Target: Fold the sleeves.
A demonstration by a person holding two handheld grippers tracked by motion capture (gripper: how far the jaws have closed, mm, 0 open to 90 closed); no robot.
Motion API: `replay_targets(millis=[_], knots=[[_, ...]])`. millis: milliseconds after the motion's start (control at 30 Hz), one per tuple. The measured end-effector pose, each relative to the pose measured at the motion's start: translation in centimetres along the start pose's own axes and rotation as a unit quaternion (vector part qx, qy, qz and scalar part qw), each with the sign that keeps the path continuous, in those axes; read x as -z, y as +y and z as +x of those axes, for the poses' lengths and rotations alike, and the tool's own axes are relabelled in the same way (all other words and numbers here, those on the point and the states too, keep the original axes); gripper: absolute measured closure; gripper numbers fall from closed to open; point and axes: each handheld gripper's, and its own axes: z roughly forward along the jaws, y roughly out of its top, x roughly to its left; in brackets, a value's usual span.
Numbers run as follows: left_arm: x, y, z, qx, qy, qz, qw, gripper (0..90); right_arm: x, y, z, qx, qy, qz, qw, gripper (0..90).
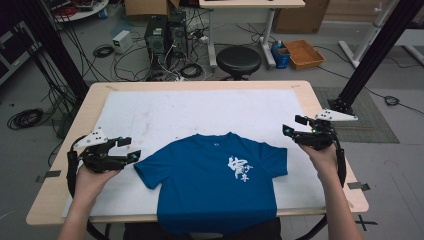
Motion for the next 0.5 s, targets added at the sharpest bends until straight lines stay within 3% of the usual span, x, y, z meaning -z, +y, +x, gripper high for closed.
replay_targets(millis=[167, 300, 500], knots=[[-0.3, -0.6, 0.3, 0.001, 0.008, 0.024, 0.9997, 38.1, 0.0, -0.1, -0.2, -0.001, -0.005, 0.002, 1.0000, 28.4], [-0.4, -1.4, 0.7, 0.023, 0.000, 0.043, 0.9988, 43.7, 0.1, -0.3, -0.4, -0.003, -0.008, 0.005, 0.9999, 28.6], [-0.7, -2.3, 0.9, 0.045, 0.015, 0.071, 0.9963, 53.3, 0.1, -0.3, -0.4, -0.002, -0.011, 0.005, 0.9999, 29.7]])
